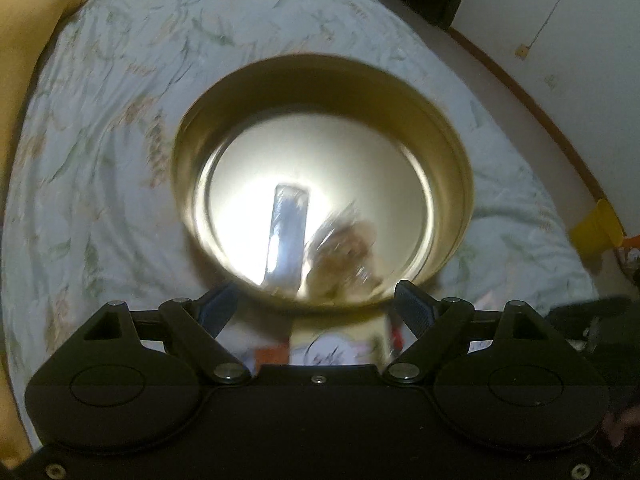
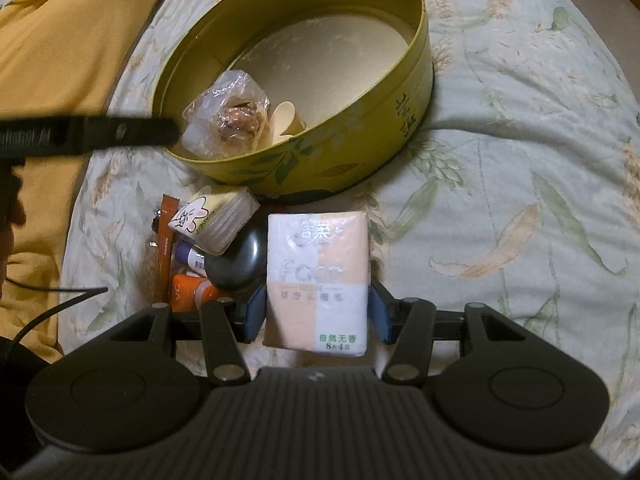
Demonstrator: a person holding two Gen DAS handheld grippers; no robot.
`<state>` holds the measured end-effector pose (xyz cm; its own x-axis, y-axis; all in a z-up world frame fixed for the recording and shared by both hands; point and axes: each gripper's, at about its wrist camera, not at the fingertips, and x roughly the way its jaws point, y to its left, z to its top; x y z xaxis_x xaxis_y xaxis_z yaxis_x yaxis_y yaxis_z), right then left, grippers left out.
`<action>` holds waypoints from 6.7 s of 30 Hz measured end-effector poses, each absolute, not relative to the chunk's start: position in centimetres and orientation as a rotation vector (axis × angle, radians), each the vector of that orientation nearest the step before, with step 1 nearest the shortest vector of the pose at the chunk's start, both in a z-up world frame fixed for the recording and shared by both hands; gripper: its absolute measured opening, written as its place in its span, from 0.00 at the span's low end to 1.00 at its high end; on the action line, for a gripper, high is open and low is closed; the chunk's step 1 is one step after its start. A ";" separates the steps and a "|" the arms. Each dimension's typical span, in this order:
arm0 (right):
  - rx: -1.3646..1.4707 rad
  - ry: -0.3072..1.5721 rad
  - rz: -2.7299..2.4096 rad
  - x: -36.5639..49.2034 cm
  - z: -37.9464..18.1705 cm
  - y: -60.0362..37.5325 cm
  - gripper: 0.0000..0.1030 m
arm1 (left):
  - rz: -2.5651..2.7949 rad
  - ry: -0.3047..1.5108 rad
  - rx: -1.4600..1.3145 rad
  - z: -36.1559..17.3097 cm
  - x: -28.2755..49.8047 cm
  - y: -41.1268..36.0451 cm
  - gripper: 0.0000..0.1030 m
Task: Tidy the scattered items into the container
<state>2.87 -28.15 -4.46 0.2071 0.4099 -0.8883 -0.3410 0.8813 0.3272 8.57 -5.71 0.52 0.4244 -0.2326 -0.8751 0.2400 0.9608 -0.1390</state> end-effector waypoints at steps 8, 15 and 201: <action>0.085 1.247 0.510 3.0 -4.1 -28.7 0.54 | -0.252 1.169 0.028 -2.0 6.0 -3.9 0.82; 0.097 1.239 0.499 3.1 -4.1 -29.0 0.54 | -0.256 1.233 0.034 -4.2 4.1 -3.9 0.81; -0.409 1.315 0.850 -1.9 -7.1 -20.9 0.24 | -0.261 1.083 -0.187 -2.3 2.9 1.3 0.03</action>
<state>-1.90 -20.93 -7.05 0.0196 0.3092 -0.9508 -0.7398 0.6442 0.1943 2.89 1.30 -2.30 0.4423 -0.3001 -0.8452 0.1181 0.9536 -0.2768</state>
